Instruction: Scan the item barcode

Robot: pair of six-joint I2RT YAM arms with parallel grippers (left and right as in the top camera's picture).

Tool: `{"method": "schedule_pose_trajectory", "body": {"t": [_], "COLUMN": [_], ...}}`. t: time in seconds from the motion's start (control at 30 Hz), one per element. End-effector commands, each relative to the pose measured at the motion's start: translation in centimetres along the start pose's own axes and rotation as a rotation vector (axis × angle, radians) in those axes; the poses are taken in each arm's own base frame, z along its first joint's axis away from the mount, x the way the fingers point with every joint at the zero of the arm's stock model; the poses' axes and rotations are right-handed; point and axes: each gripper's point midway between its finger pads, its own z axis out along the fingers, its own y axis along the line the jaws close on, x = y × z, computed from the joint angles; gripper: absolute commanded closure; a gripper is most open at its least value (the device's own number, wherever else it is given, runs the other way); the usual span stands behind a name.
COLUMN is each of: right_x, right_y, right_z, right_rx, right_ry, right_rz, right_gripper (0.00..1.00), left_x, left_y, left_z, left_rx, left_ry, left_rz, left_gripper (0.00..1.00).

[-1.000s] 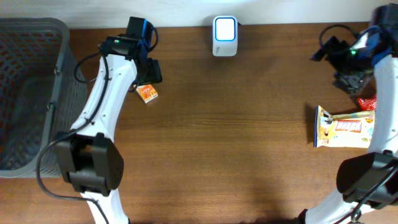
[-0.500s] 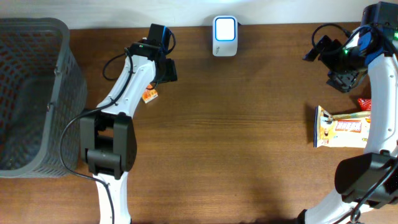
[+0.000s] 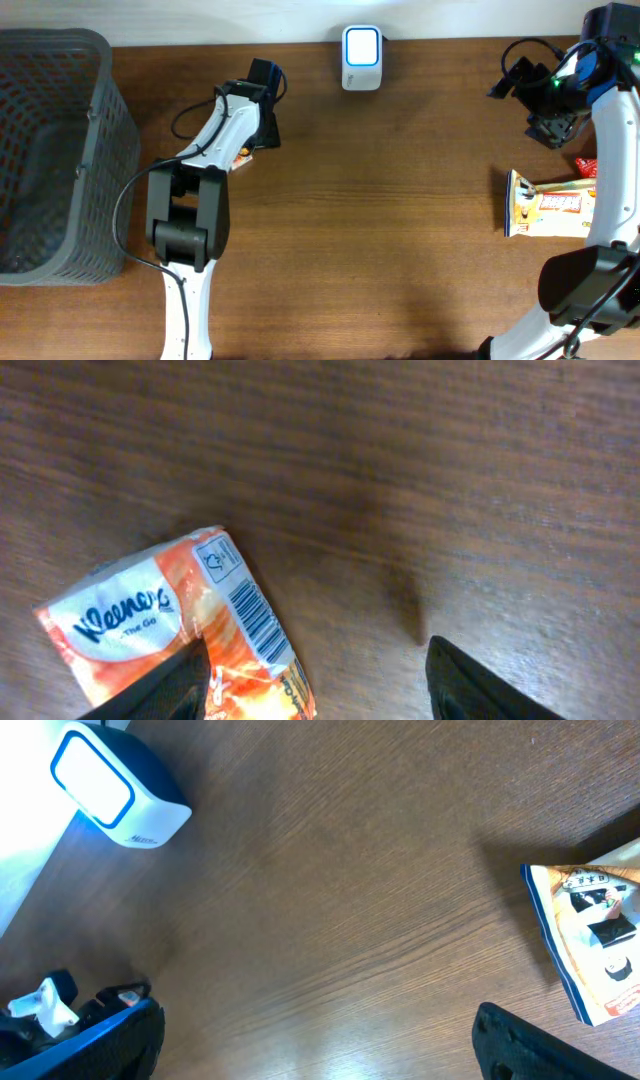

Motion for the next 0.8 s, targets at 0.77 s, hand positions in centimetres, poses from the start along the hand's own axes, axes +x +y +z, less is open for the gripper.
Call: {"method": "schedule_pose_trajectory", "body": {"t": [0.77], "right_x": [0.1], "right_y": [0.5], "right_z": [-0.4], "right_rx": [-0.013], "right_ry": [-0.003], "right_rz": [-0.01], "right_gripper": [0.02], "left_x": [2.2], "left_y": [-10.5], "left_z": [-17.3], "left_rx": [0.446], "left_ry": [0.02], "left_rz": [0.452], "left_gripper": [0.32]}}
